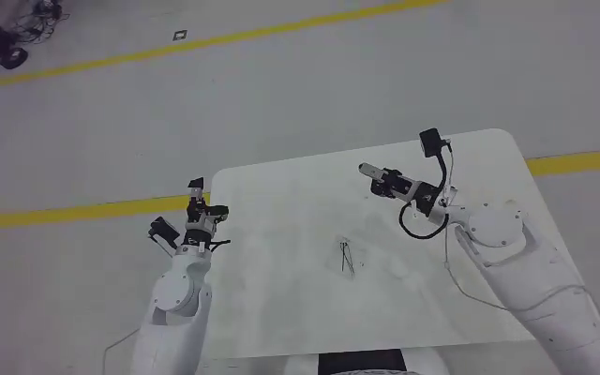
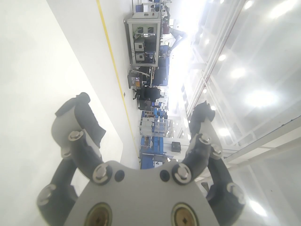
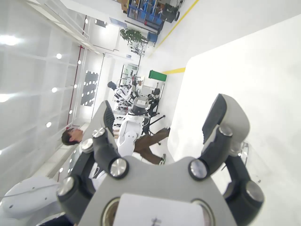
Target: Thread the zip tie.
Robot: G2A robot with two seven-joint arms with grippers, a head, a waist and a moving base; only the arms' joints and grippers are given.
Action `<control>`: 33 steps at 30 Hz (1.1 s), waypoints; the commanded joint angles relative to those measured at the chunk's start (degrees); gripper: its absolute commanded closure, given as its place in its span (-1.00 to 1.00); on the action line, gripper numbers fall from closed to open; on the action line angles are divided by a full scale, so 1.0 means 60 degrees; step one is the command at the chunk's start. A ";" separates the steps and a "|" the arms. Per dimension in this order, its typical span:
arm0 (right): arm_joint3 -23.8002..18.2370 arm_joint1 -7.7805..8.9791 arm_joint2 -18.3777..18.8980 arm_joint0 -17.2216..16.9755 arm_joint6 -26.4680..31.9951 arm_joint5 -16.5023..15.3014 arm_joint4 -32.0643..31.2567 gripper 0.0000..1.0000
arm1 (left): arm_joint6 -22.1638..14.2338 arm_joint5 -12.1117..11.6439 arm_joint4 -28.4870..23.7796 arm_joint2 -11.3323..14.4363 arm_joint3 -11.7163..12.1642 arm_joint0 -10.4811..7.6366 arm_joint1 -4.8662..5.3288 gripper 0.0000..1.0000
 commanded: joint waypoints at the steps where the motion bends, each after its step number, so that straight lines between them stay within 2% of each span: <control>1: 0.0000 0.0001 0.0019 -0.0012 -0.0023 -0.0014 0.0017 -1.00 | 0.0000 0.0000 0.0000 0.0000 0.0000 0.0000 0.0000 -1.00; 13: 0.0000 0.0001 0.0019 -0.0012 -0.0023 -0.0014 0.0017 -1.00 | 0.0000 0.0000 0.0000 0.0000 0.0000 0.0000 0.0000 -1.00; 14: -0.0132 0.0010 -0.0147 0.0093 0.0246 0.0003 -0.0358 -1.00 | 0.0000 0.0000 0.0000 0.0000 0.0000 0.0000 0.0000 -1.00; 15: -0.0238 0.0010 -0.0501 0.0421 0.0672 0.0273 -0.1092 -1.00 | 0.0000 0.0000 0.0000 0.0000 0.0000 0.0000 0.0000 -1.00; 21: 0.0514 -0.0229 -0.1975 0.1921 0.1810 0.1747 -0.1521 -1.00 | 0.0000 0.0000 0.0000 0.0000 0.0000 0.0000 0.0000 -1.00; 22: 0.0723 -0.0278 -0.2248 0.2140 0.1921 0.2146 -0.1693 -1.00 | 0.0000 0.0000 0.0000 0.0000 0.0000 0.0000 0.0000 -1.00; 25: 0.1023 -0.0392 -0.2643 0.2472 0.2091 0.3099 -0.1556 -1.00 | 0.0000 0.0000 0.0000 0.0000 0.0000 0.0000 0.0000 -1.00; 33: 0.1047 -0.0398 -0.2644 0.2481 0.2065 0.3157 -0.1538 -1.00 | 0.0000 0.0000 0.0000 0.0000 0.0000 0.0000 0.0000 -1.00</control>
